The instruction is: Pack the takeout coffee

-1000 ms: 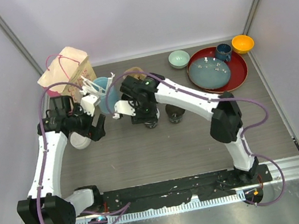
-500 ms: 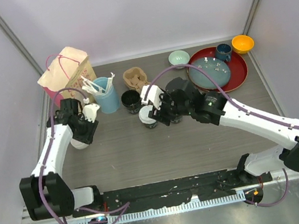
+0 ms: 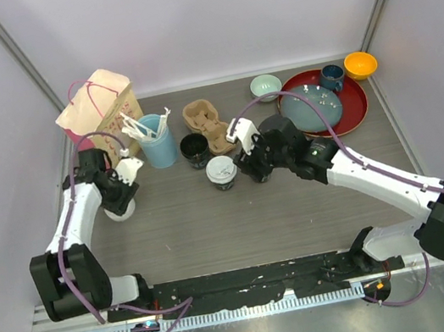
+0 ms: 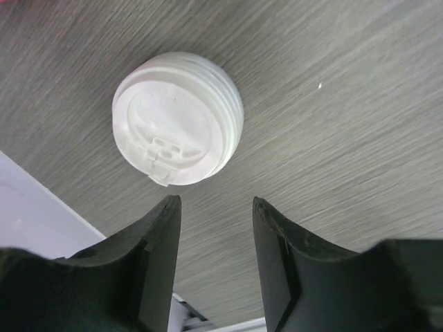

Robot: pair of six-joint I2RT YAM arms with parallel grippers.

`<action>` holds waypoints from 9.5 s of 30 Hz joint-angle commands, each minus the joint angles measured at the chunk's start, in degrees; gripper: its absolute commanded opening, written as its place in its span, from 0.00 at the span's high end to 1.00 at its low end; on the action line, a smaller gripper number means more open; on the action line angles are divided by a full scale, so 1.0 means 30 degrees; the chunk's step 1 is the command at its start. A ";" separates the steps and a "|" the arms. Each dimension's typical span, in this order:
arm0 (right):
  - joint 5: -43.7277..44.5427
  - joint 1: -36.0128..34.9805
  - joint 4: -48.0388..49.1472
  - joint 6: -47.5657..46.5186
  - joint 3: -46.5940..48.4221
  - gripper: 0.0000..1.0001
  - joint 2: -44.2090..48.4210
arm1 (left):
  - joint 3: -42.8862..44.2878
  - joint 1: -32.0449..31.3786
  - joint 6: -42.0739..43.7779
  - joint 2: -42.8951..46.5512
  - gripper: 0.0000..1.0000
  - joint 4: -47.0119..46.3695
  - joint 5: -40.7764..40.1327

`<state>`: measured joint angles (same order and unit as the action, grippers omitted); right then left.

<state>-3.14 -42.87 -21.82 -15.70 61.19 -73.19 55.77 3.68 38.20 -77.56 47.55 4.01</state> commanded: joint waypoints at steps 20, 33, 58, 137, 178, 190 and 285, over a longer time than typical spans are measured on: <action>-0.1297 0.1254 0.1913 -0.0742 -0.1734 0.37 0.0519 | 0.1009 0.3518 1.4657 -0.2271 0.53 0.1784 0.3907; -0.3229 0.1458 0.2001 -0.1210 -0.1880 0.37 0.0665 | 0.0543 0.3519 1.5511 -0.2946 0.58 0.2083 0.3584; -0.4374 0.1430 0.1943 -0.1474 -0.2086 0.37 0.1046 | 0.0043 0.3489 1.4691 -0.2391 1.00 0.1992 0.3673; -0.3465 0.8109 0.0068 0.8195 -0.0386 0.37 -0.1153 | 0.4883 -1.5938 0.1305 -0.1569 0.52 0.2380 0.2993; -0.4404 0.3568 -0.0254 0.3096 -0.0855 0.32 0.3888 | -0.3561 -1.4791 0.7924 -0.3383 0.72 -0.5917 0.5637; -0.4023 0.3568 -0.1309 0.3038 -0.0123 0.32 0.5352 | -0.0811 -1.4763 0.2657 0.0623 1.00 -0.0978 0.8590; 0.4003 0.1018 -0.4499 0.6523 0.2863 0.99 0.3245 | 0.8425 -1.0632 -1.1093 0.1212 0.22 -0.1492 0.6315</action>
<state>4.34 -41.74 -28.93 0.23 64.86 -62.94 84.33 -28.42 0.97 -76.29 48.16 31.92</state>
